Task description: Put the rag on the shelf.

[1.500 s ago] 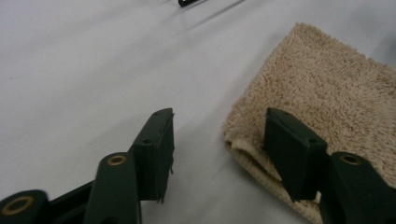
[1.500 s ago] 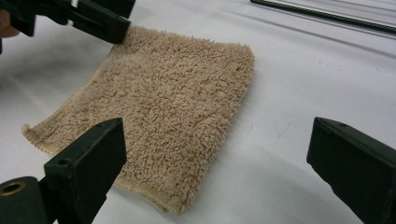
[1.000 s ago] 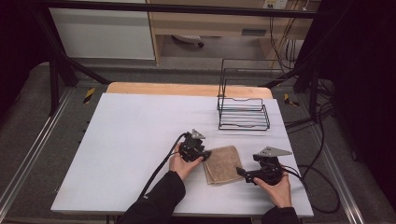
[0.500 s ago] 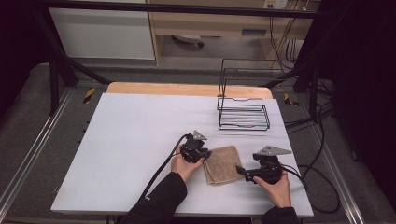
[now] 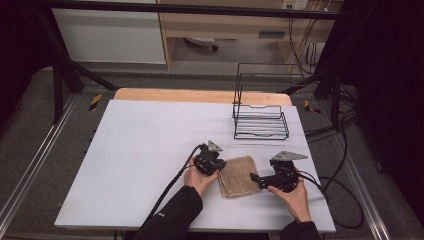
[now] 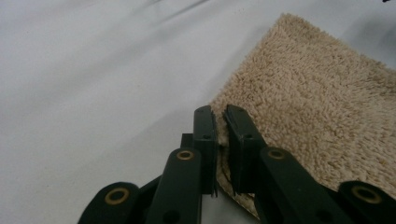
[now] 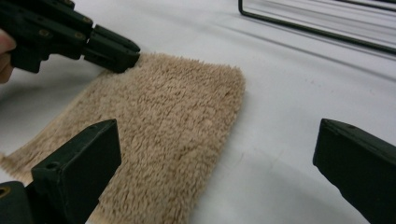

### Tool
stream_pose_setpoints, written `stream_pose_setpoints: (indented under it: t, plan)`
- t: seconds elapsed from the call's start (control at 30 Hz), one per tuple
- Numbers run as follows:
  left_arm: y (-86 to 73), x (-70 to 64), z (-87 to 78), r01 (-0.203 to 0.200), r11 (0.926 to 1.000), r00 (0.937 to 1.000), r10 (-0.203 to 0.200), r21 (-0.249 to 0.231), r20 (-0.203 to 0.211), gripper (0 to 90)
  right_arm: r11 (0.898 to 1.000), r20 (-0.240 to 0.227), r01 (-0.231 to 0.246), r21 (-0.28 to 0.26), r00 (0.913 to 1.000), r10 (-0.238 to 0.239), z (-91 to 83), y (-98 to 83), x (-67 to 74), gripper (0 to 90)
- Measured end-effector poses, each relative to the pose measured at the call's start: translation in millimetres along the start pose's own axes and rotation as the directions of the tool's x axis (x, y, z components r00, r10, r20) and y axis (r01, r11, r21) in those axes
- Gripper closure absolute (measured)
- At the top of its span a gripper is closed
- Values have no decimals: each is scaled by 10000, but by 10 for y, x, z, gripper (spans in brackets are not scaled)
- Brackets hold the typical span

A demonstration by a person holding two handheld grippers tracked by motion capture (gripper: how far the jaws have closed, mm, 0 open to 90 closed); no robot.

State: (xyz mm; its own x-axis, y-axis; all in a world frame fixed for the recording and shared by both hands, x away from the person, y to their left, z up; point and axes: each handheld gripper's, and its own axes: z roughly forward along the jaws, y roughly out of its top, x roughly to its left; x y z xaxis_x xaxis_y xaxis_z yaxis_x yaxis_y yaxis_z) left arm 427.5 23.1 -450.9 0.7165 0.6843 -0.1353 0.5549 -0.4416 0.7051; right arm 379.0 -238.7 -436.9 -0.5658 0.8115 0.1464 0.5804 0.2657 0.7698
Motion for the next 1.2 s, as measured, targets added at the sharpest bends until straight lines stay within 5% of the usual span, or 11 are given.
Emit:
stream_pose_setpoints:
  t: [0.57, 1.03, 1.2]
  plan:
    - [-22, -3, 2, -244, 9996, 9997, 244, -169, -25, 826, 9998, 130, -209, 45, 9997, 208, 293, 197, -131, 199]
    - [-27, -3, 2, -275, 9994, 9996, 275, -191, -27, 826, 9974, 97, -167, 703, 9998, 161, 497, 262, -165, 596]
    - [-30, -5, 3, -272, 9994, 9996, 271, -233, -29, 826, 9962, -34, -250, 834, 9997, 253, 503, 249, -159, 669]
